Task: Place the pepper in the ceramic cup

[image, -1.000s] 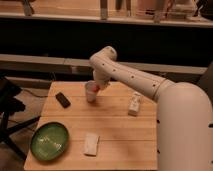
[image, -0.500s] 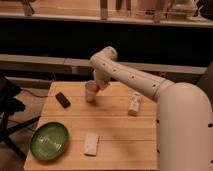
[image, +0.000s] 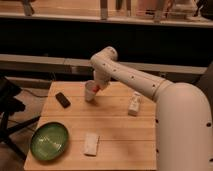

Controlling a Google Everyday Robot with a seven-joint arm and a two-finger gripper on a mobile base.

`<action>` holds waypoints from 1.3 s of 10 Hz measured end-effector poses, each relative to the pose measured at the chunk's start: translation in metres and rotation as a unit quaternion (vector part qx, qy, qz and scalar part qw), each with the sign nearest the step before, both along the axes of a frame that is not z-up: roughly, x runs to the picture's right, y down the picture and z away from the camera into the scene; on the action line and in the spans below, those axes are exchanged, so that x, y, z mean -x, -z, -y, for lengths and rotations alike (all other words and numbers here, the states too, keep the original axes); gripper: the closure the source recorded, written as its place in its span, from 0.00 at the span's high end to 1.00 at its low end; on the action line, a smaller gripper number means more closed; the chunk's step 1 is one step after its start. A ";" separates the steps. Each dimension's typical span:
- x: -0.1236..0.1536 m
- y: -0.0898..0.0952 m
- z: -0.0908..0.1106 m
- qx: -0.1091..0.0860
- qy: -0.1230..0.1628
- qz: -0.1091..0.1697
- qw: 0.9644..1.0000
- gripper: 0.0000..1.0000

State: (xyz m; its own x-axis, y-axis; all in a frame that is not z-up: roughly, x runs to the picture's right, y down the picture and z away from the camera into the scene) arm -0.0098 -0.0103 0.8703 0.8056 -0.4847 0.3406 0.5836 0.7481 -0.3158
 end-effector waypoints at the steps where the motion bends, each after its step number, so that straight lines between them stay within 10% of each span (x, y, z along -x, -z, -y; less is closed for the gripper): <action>1: 0.000 0.000 0.000 0.000 0.001 0.001 1.000 0.05; 5: 0.024 0.010 0.016 -0.019 0.020 0.001 1.000 0.36; 10: 0.043 0.016 0.028 -0.037 0.041 0.018 0.998 0.01; 13: 0.058 0.017 0.034 -0.046 0.055 0.039 0.997 0.00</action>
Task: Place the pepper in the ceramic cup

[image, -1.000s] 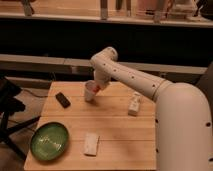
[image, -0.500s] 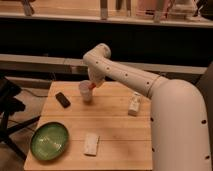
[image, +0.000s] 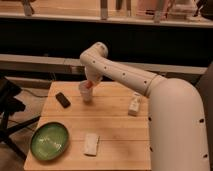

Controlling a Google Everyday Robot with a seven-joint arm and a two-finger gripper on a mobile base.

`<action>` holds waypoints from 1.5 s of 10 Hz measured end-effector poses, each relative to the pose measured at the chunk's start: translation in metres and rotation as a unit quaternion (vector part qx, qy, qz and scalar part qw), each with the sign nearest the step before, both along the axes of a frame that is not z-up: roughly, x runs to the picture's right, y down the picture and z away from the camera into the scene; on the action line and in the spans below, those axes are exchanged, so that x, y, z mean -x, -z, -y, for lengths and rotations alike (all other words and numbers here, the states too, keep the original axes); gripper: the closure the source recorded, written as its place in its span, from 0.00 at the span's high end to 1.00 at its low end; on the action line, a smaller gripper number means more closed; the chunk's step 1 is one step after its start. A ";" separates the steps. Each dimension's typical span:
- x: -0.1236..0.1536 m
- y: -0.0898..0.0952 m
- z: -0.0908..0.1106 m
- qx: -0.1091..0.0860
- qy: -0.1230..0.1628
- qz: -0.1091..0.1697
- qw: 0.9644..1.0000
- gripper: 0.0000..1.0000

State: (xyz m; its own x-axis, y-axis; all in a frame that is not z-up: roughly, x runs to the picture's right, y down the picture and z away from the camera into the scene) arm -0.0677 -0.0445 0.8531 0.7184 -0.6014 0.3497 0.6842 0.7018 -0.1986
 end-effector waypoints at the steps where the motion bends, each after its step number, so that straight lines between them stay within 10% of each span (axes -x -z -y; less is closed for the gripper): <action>1: 0.012 0.000 0.003 -0.002 0.007 0.010 1.000 0.00; 3: 0.016 -0.002 0.005 0.001 0.008 0.018 1.000 0.04; 10: 0.022 -0.005 0.001 0.012 0.010 0.047 0.999 0.75; 15: 0.014 -0.003 -0.003 0.010 0.009 0.042 0.999 0.80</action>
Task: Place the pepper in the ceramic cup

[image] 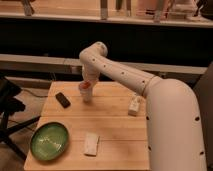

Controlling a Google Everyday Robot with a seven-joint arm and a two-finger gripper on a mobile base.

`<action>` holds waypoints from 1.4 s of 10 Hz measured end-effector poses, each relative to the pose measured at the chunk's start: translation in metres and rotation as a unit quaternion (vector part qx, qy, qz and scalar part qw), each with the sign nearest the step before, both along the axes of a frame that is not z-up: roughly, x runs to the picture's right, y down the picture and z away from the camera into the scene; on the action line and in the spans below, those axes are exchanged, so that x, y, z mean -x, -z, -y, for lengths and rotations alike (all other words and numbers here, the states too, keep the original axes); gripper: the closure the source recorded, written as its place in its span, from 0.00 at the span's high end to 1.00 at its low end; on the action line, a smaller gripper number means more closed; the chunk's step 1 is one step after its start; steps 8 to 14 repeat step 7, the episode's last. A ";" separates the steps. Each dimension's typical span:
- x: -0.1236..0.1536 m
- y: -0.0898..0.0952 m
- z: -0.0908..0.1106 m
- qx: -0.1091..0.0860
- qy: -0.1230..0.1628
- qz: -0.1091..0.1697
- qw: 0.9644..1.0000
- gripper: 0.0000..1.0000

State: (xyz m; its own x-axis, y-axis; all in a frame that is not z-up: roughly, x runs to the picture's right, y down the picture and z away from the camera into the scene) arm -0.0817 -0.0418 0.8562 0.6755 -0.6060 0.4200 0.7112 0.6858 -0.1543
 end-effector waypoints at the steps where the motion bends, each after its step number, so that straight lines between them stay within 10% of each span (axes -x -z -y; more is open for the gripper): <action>1: -0.001 0.000 0.000 0.001 -0.003 0.001 1.000 0.80; 14: -0.011 -0.001 -0.005 0.004 -0.006 0.001 1.000 0.80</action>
